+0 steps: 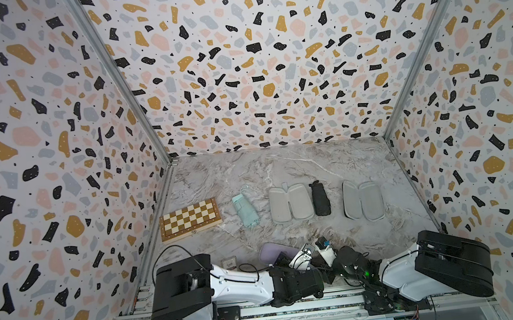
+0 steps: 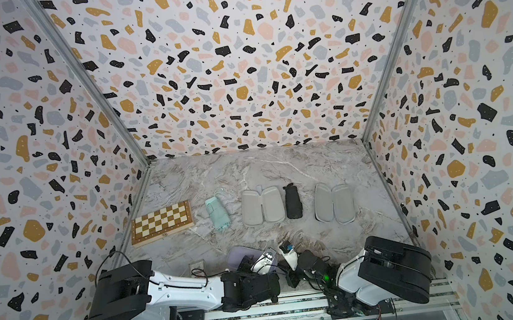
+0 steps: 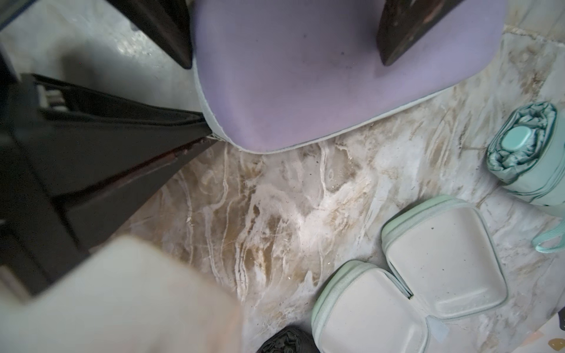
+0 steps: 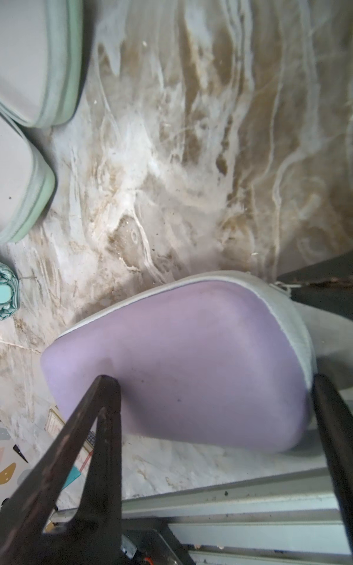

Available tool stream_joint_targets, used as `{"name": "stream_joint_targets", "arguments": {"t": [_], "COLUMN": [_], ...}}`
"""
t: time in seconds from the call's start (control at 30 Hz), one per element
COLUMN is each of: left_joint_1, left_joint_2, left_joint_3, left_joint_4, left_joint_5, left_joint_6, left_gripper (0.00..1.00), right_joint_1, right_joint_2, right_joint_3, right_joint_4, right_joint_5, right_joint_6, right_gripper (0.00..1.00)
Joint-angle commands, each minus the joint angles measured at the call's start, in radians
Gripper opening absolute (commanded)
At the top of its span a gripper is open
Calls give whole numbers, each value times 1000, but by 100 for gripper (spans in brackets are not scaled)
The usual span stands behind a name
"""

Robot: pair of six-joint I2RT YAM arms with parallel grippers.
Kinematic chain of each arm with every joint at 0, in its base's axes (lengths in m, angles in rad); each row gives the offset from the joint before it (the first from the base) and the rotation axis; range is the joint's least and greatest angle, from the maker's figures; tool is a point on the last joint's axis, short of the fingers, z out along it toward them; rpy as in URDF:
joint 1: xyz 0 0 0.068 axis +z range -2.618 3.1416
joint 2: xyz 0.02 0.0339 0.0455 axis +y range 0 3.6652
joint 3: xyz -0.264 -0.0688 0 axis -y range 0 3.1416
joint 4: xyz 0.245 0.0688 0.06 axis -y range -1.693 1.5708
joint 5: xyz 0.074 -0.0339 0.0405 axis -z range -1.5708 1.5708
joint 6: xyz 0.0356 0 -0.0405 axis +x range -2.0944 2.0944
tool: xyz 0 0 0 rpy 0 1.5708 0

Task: Put umbrellas into zippered umbrella sleeves
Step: Adjust the umbrella sleeve at the center of the board.

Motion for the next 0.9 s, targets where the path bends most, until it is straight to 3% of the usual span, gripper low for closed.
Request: {"name": "stream_joint_targets", "arguments": {"t": [0.0, 0.27, 0.37, 0.53, 0.67, 0.87], "left_joint_1": [-1, -1, -1, -1, 0, -1], "left_joint_2": [61, 101, 150, 173, 132, -8], "left_joint_3": [8, -21, -7, -39, -81, -131], "left_joint_4": [-72, 13, 4, 55, 141, 224], "left_joint_5": [2, -22, -25, 5, 65, 120], "left_joint_6": [-27, -36, -48, -66, -43, 4], "left_gripper": [88, 71, 59, 55, 56, 78], "right_joint_1": [-2, 20, 37, 44, 44, 30], "right_joint_2": [12, 5, -3, -20, -9, 63], "right_joint_3": [7, 5, 2, -11, -7, 5], "right_joint_4": [-4, 4, 10, 26, 35, 58], "right_joint_5": [-20, -20, -23, -29, -27, -33], "right_joint_6": [20, 14, 10, 11, 11, 7], "right_gripper": [0, 0, 0, 0, 0, 0]}}
